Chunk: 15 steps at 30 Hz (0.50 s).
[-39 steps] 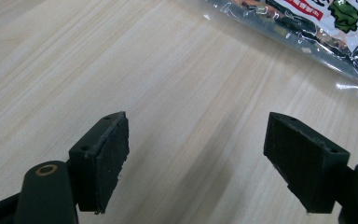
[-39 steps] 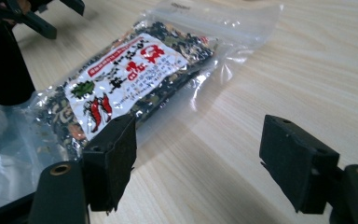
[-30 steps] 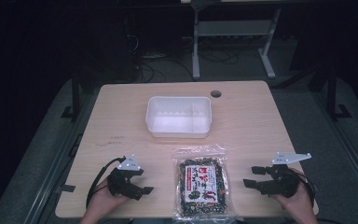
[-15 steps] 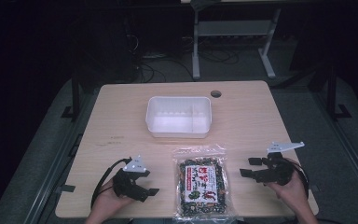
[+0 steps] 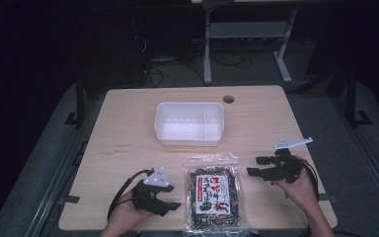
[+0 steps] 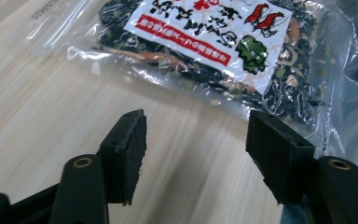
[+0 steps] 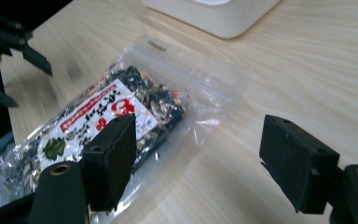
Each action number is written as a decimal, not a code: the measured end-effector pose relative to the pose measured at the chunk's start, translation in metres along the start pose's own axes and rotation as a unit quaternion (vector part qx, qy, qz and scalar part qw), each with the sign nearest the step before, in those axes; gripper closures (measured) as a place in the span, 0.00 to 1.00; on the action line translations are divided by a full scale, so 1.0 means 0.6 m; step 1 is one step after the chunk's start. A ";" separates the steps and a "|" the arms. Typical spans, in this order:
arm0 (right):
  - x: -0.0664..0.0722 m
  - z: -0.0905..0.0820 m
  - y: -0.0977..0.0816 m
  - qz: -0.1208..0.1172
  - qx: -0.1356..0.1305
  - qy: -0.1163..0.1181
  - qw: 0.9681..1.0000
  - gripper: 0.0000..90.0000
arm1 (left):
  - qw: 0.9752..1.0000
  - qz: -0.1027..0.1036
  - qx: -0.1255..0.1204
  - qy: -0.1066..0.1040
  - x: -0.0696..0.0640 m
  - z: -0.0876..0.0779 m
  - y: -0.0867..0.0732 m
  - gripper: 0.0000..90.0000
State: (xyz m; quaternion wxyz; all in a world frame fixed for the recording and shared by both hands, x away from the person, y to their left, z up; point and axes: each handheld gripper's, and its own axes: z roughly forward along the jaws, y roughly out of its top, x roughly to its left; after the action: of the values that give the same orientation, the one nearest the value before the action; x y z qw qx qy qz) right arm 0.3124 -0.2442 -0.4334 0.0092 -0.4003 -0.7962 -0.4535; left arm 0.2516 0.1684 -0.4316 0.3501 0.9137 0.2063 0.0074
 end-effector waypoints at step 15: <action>-0.028 0.049 0.064 0.011 0.033 -0.009 0.999 0.33 | 1.000 0.007 -0.006 0.001 -0.003 -0.006 0.004 0.45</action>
State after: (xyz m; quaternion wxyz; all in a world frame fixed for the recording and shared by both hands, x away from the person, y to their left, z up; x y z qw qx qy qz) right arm 0.3589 -0.2230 -0.4293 0.0208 -0.4127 -0.8063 -0.4231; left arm 0.2502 0.1680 -0.4271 0.3552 0.9130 0.2004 0.0115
